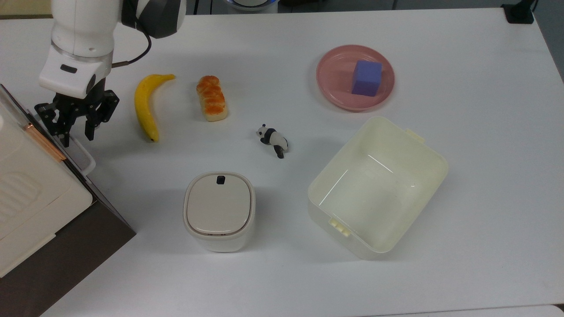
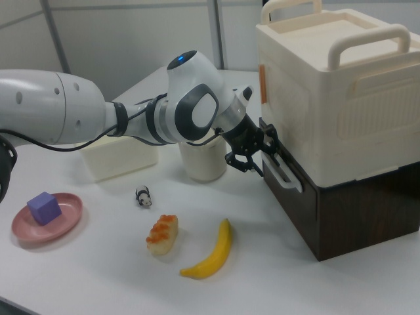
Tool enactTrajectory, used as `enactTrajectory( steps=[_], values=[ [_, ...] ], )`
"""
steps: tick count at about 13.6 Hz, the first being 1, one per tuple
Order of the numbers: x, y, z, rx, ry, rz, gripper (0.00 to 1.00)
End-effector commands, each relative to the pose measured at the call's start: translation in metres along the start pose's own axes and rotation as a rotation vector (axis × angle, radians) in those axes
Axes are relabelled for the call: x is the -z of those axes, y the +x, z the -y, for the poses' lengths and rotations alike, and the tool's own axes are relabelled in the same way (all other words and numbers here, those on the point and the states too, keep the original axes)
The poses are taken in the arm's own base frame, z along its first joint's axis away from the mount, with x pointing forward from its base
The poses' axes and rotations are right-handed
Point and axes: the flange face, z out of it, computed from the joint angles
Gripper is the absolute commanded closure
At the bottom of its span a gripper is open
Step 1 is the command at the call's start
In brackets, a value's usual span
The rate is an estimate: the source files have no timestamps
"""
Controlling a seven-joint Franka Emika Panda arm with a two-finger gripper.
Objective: Slide the drawer open
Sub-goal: 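Lower the gripper and hook it onto the drawer handle, then pull the drawer handle outward with the gripper to slide it open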
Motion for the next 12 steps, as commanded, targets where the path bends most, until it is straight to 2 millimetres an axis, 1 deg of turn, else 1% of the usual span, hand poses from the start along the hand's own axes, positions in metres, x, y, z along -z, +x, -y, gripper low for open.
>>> enactTrajectory(
  steps=[1,2,3,5,6,12],
  values=[
    [0.0,0.0009,0.0041,0.007,-0.01,-0.008,0.61],
    [0.0003,0.0002,0.0031,0.012,-0.013,-0.007,0.63],
    [-0.0005,0.0004,0.0034,0.027,-0.013,-0.006,0.7],
    [-0.0002,-0.0003,0.0024,0.087,-0.015,-0.005,0.88],
    [-0.0002,-0.0003,0.0024,0.101,-0.016,-0.005,0.91],
    [-0.0041,0.0017,0.0037,0.181,-0.044,0.03,0.92]
  ],
)
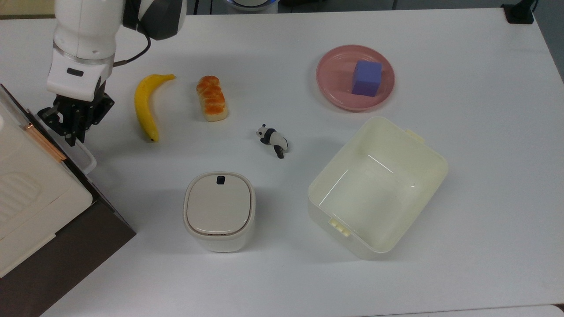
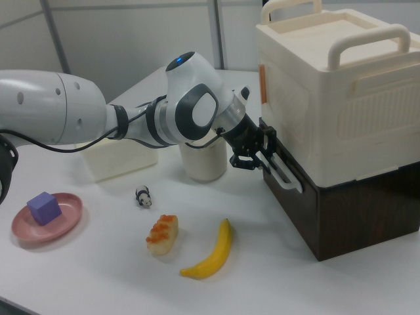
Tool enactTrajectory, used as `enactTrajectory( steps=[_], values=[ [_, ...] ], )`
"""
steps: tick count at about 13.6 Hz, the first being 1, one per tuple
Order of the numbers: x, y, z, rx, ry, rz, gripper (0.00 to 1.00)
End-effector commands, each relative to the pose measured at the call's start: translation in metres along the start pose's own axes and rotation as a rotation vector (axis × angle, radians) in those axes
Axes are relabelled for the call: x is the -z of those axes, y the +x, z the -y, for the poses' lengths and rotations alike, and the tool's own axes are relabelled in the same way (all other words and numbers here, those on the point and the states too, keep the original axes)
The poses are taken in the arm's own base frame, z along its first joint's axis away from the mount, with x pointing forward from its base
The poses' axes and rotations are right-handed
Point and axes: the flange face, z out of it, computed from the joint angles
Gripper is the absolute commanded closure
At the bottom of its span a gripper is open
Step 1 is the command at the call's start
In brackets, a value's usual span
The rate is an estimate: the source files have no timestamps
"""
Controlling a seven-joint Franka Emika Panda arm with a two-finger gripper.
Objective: Slide the drawer open
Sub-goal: 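Pull the drawer handle outward with the gripper to slide it open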
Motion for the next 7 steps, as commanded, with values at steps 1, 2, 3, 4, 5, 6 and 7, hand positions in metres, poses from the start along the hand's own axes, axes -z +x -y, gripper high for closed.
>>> enactTrajectory(
  steps=[1,2,3,4,5,6,7],
  values=[
    [-0.001,0.001,0.004,0.069,-0.023,0.008,0.92],
    [0.002,0.002,0.006,0.07,-0.023,0.006,0.92],
    [0.004,0.0,0.01,0.072,-0.018,0.008,0.92],
    [0.007,-0.001,0.015,0.076,-0.012,0.008,0.92],
    [0.015,-0.002,0.021,0.081,-0.01,0.007,0.92],
    [0.018,-0.002,0.03,0.09,0.001,0.007,0.92],
    [0.026,-0.002,0.037,0.096,0.003,0.004,0.92]
  ],
)
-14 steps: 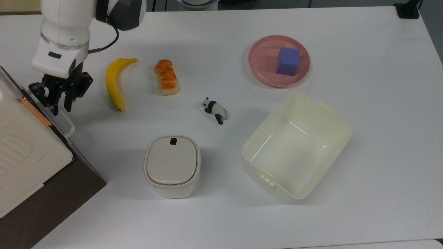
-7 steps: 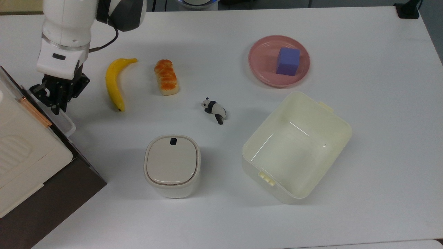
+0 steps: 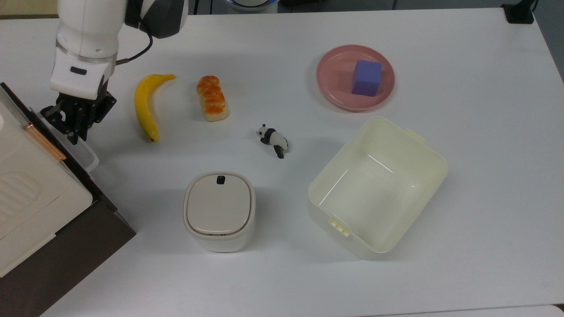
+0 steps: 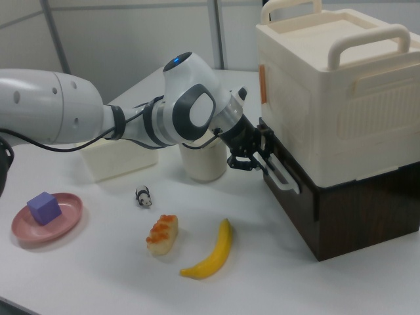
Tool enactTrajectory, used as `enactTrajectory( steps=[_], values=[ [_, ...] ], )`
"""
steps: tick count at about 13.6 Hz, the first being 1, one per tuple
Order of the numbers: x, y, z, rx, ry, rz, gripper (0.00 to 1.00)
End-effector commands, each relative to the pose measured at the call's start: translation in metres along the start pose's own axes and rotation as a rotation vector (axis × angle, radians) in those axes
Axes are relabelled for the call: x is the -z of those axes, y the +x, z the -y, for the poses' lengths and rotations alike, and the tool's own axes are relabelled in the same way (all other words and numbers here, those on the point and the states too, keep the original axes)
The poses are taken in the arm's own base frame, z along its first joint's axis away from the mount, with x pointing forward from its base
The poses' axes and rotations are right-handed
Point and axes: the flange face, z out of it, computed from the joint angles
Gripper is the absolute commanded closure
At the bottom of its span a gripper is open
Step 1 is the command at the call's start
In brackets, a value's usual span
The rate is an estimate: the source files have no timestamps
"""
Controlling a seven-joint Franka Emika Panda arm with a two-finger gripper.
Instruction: Slide the drawer open
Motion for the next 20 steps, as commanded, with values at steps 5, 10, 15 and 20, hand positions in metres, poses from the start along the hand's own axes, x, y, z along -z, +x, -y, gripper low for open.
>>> enactTrajectory(
  steps=[5,10,15,20],
  values=[
    [0.047,0.008,0.069,0.118,0.024,-0.012,0.92],
    [0.053,0.014,0.082,0.132,0.034,-0.018,0.87],
    [0.065,0.032,0.083,0.036,0.03,-0.033,0.12],
    [0.125,0.121,0.134,-0.083,0.179,-0.012,0.0]
  ],
)
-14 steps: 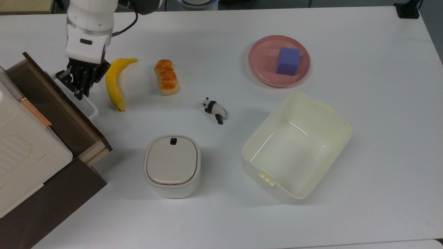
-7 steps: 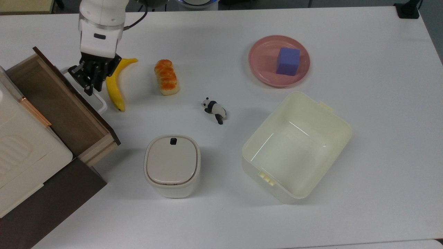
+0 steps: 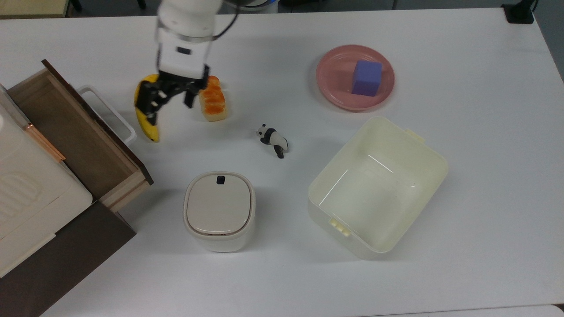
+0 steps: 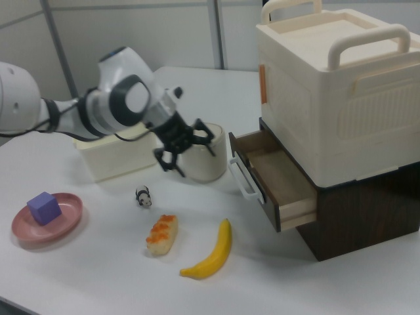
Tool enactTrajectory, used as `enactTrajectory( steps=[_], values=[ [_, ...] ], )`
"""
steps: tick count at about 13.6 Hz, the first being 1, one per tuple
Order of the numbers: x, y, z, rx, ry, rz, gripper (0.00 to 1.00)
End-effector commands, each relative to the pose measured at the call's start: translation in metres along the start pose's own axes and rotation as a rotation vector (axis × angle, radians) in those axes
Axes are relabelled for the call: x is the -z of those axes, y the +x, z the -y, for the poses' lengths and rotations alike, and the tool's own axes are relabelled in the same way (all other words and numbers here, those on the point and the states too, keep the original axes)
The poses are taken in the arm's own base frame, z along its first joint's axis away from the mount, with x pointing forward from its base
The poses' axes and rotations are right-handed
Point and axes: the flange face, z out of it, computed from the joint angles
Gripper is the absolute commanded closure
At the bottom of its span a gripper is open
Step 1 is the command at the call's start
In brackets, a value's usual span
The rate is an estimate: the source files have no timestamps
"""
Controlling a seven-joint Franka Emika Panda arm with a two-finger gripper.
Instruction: Slide the drawer open
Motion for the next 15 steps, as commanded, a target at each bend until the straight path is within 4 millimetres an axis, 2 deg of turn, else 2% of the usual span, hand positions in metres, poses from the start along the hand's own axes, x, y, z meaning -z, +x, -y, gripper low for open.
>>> enactTrajectory(
  steps=[1,4,9,11,12,15],
  values=[
    [0.055,0.052,0.038,-0.143,0.136,0.004,0.0],
    [0.093,0.057,0.044,-0.351,0.274,0.0,0.0],
    [0.152,0.039,0.032,-0.679,0.384,0.025,0.0],
    [0.158,0.033,0.033,-0.781,0.397,0.083,0.0],
    [0.166,0.024,0.028,-0.815,0.398,0.097,0.0],
    [0.17,0.017,0.026,-0.819,0.397,0.111,0.0]
  ],
)
